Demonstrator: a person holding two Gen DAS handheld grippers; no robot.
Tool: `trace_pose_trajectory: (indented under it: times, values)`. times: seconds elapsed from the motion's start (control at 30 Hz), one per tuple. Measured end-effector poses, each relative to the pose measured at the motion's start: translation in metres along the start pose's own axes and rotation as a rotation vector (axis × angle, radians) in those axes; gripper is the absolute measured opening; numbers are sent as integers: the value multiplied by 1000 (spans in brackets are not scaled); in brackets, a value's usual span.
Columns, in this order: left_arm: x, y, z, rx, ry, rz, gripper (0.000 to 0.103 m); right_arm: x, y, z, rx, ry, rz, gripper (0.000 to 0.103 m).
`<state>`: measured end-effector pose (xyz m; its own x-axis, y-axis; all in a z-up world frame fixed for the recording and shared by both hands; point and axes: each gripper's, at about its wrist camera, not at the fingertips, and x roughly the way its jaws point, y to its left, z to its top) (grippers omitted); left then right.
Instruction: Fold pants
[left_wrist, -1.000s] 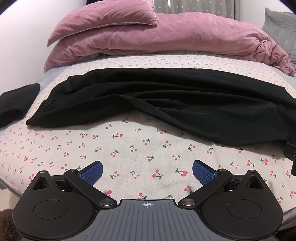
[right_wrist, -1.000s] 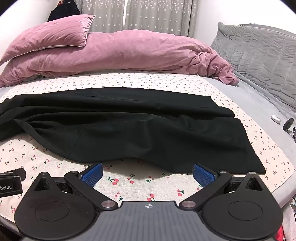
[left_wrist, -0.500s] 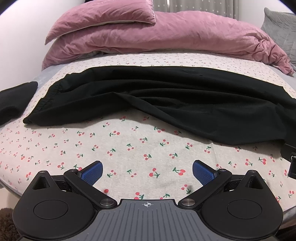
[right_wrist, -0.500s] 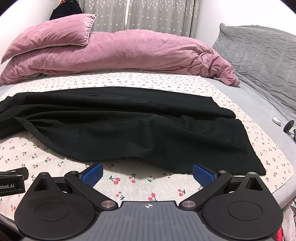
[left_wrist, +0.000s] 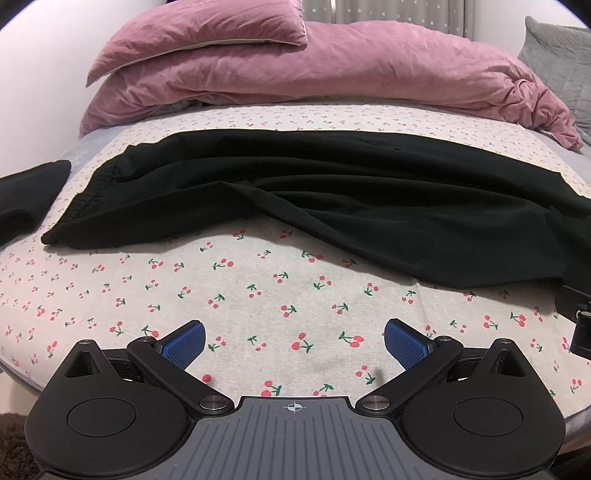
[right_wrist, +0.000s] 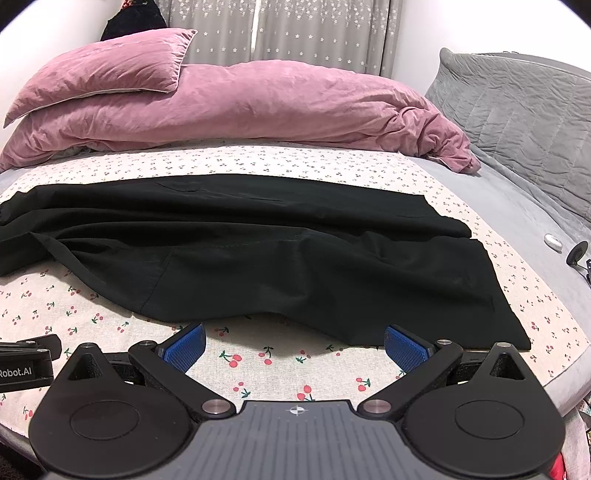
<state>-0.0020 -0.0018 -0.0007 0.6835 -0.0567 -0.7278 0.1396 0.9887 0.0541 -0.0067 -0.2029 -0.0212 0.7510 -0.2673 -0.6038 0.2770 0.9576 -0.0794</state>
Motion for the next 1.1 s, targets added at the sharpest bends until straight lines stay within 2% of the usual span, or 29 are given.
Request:
trace_pose_trajectory:
  times: [1.1]
  values:
    - [0, 5, 0, -10, 0, 1, 103, 3, 0, -1, -16, 18, -7, 103]
